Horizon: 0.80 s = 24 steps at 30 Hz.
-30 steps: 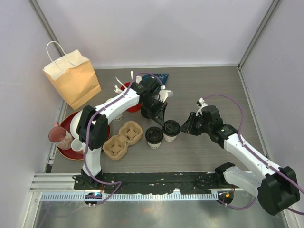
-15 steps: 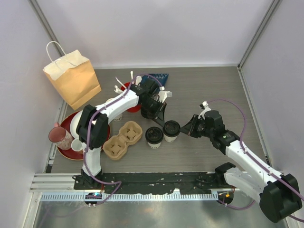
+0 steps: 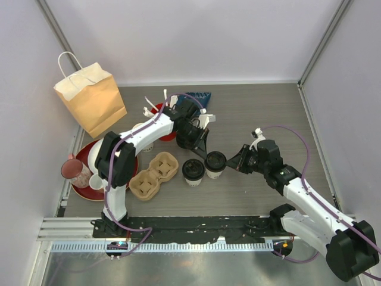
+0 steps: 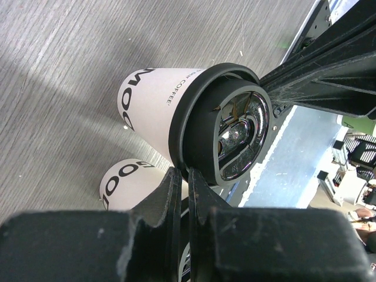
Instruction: Pack the takeout coffee
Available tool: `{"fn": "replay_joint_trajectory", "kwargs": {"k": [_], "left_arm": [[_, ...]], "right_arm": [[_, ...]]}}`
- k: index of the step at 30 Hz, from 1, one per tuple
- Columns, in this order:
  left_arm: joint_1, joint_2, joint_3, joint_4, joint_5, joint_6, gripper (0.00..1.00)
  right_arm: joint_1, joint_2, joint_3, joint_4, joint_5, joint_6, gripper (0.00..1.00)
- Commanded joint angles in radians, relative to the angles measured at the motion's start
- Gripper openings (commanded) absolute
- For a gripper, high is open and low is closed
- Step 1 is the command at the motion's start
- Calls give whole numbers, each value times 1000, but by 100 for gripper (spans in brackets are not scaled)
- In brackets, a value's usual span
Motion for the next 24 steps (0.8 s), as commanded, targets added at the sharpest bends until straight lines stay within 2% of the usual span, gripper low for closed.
{"fn": "replay_joint_trajectory", "kwargs": {"k": [1,18,21,24], "left_arm": [[-65,70,-12,-4,-134,75,0],[-58,21,129,-40,-145,67,12],[-55,13,141,-38,-165,76,15],[-52,27,164,-52,-180,87,17]], "right_arm": [[5,43,-39,-113,55,-29,9],[3,-19,104,-185,32,-70,13],[5,-25,108,-196,34,-73,16],[5,-30,110,-201,40,-73,24]]}}
